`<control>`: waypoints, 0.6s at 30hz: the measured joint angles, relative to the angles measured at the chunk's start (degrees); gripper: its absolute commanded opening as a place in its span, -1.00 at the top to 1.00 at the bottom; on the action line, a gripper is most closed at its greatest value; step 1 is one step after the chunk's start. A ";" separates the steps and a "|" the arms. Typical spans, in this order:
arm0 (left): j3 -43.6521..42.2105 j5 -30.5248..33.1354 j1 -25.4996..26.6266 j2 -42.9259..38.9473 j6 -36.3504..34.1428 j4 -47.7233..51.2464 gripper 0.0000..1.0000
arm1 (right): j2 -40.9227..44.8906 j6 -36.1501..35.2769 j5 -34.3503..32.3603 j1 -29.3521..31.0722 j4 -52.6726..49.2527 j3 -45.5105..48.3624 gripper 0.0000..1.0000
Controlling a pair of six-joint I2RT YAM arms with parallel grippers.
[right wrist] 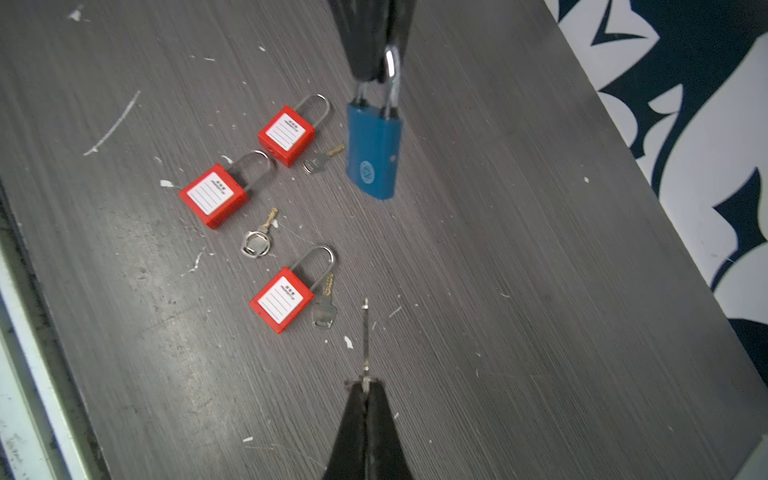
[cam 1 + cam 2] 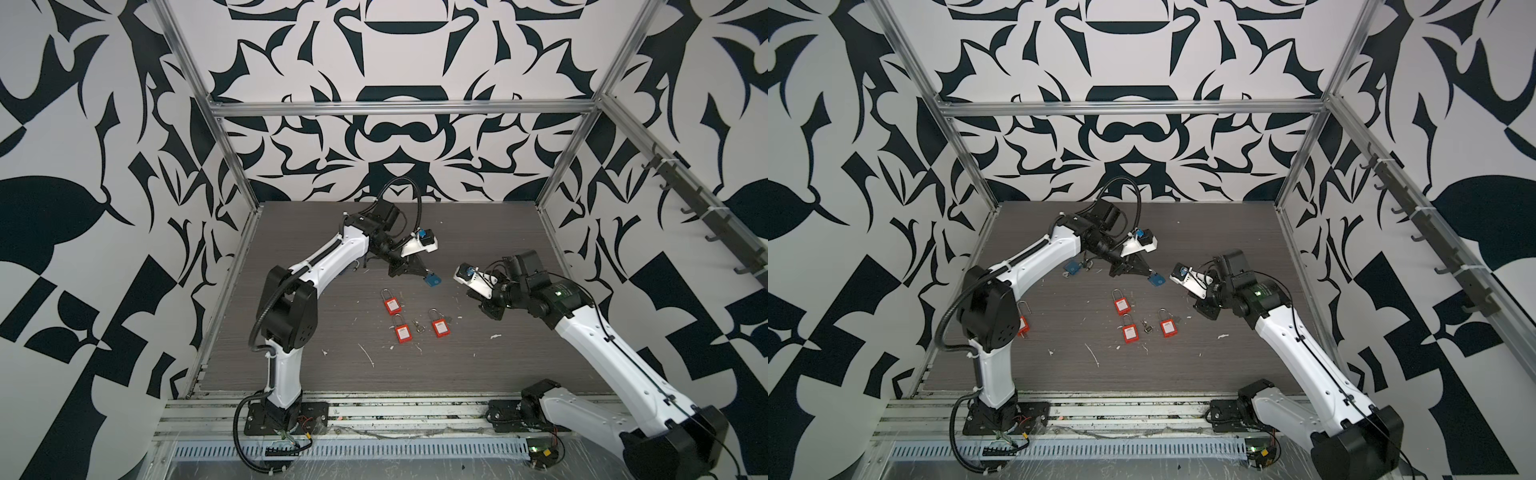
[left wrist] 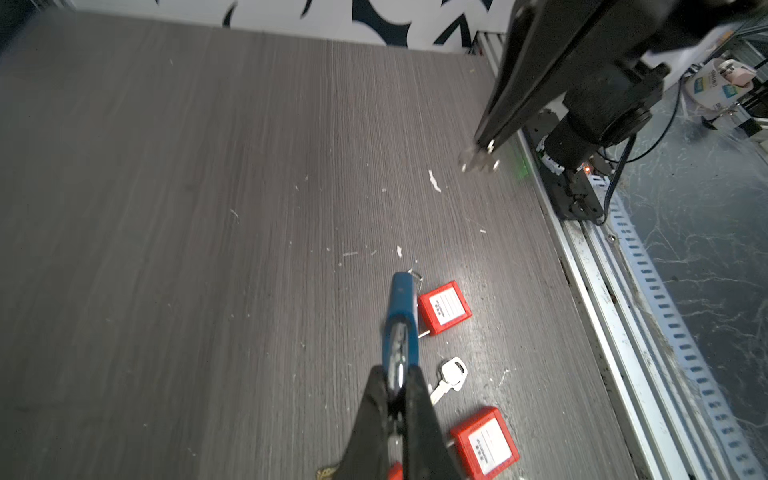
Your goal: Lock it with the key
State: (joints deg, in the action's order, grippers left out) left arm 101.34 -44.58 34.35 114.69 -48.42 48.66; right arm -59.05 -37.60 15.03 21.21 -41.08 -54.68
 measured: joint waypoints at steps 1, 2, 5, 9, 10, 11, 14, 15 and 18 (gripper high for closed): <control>1.18 0.55 0.00 1.55 0.17 1.27 1.00 | -0.02 0.35 -0.57 0.00 -0.02 0.02 1.00; 2.62 1.20 0.00 3.39 0.31 2.73 1.00 | -0.02 0.90 -1.01 0.00 0.09 0.28 1.00; 6.91 2.60 0.04 8.35 0.50 6.58 1.00 | -0.02 2.34 -1.75 0.00 -0.02 1.27 1.00; 10.56 3.56 0.09 12.55 0.48 10.38 1.00 | -0.02 3.74 -1.97 0.00 -1.11 1.86 1.00; 10.95 3.65 0.11 13.16 0.46 11.08 1.00 | -0.02 4.04 -1.97 0.00 -1.20 1.86 1.00; 11.41 3.69 0.13 13.77 0.42 11.96 1.00 | -0.02 4.28 -1.95 0.00 -1.25 1.86 1.00; 13.92 3.76 0.33 16.09 0.35 15.02 1.00 | -0.02 4.74 -1.79 0.00 -1.40 1.86 1.00; 14.86 3.91 0.46 17.05 0.35 15.85 1.00 | -0.02 4.87 -1.75 0.00 -1.42 1.86 1.00; 16.85 4.68 0.83 19.69 0.39 17.70 1.00 | -0.44 5.51 -1.27 0.00 -1.36 1.86 1.00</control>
State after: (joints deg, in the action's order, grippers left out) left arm 118.19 -39.90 35.18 134.39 -48.03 66.37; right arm -59.48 -32.10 13.76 21.21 -42.44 -52.82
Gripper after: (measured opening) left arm 0.078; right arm 0.055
